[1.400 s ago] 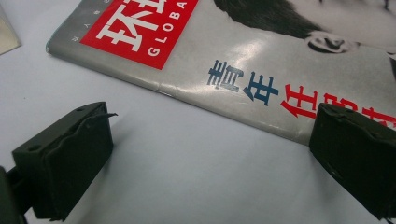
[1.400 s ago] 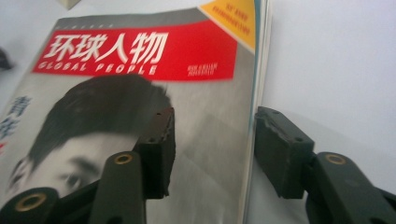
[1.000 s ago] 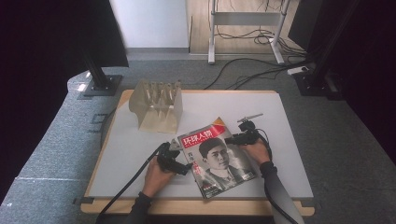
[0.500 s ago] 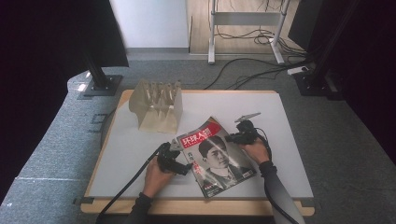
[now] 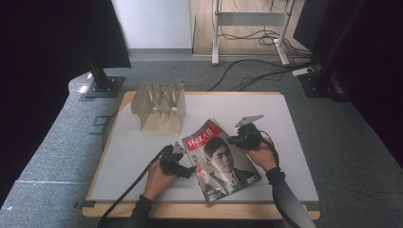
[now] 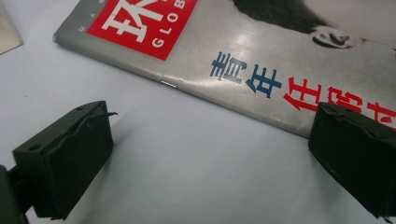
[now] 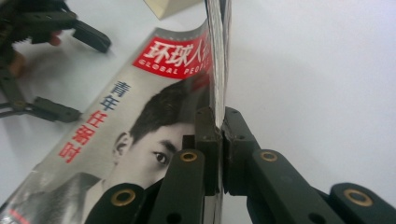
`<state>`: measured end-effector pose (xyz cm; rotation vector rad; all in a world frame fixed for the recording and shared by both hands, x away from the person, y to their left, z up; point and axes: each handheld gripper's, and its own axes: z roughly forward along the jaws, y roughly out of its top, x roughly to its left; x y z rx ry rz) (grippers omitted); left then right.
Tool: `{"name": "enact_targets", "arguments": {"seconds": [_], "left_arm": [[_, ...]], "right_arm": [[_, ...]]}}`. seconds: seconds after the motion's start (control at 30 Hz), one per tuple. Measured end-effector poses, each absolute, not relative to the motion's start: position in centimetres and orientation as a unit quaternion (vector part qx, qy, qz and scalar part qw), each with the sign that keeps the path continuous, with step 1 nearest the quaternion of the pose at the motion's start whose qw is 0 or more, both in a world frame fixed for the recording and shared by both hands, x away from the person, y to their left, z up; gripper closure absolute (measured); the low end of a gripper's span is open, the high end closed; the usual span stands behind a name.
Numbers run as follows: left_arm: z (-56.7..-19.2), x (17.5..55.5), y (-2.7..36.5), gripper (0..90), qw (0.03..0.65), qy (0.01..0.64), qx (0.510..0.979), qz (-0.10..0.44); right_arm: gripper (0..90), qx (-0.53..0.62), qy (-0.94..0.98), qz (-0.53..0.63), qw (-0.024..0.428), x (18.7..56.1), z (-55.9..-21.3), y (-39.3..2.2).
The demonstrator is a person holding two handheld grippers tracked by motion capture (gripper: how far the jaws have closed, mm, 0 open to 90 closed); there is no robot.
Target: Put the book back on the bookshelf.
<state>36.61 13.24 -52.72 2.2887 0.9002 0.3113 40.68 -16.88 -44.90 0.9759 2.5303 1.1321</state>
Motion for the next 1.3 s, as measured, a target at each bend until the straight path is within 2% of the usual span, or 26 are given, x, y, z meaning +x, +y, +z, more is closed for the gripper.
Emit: {"name": "enact_targets", "arguments": {"seconds": [0.1,0.23,0.27,0.33,0.53,1.0,1.3], "left_arm": [[-51.9,37.1,13.6,6.0,0.317,0.343,0.878,0.104],[-51.0,37.7,14.0,3.5,0.335,0.344,0.873,0.085],[-50.7,38.0,14.0,3.6,0.355,0.345,0.866,0.068],[-50.5,38.2,13.6,1.9,0.353,0.334,0.872,0.057],[-50.8,38.7,12.3,0.0,0.325,0.312,0.891,0.056],[-51.5,38.9,11.7,0.0,0.366,0.303,0.880,0.011],[-50.6,40.0,12.0,1.5,0.394,0.305,0.867,0.016]], "right_arm": [[85.2,0.323,0.855,0.393,0.107,40.1,-44.1,-16.9],[85.3,0.314,0.853,0.402,0.113,39.6,-43.5,-16.9],[85.4,0.308,0.853,0.405,0.117,39.5,-43.1,-16.8],[85.4,0.306,0.853,0.406,0.119,39.4,-42.7,-16.7],[85.4,0.298,0.854,0.407,0.127,39.1,-41.9,-16.4],[85.5,0.289,0.853,0.408,0.149,38.4,-39.0,-16.3],[85.6,0.273,0.849,0.424,0.157,37.7,-36.9,-16.0]]}}
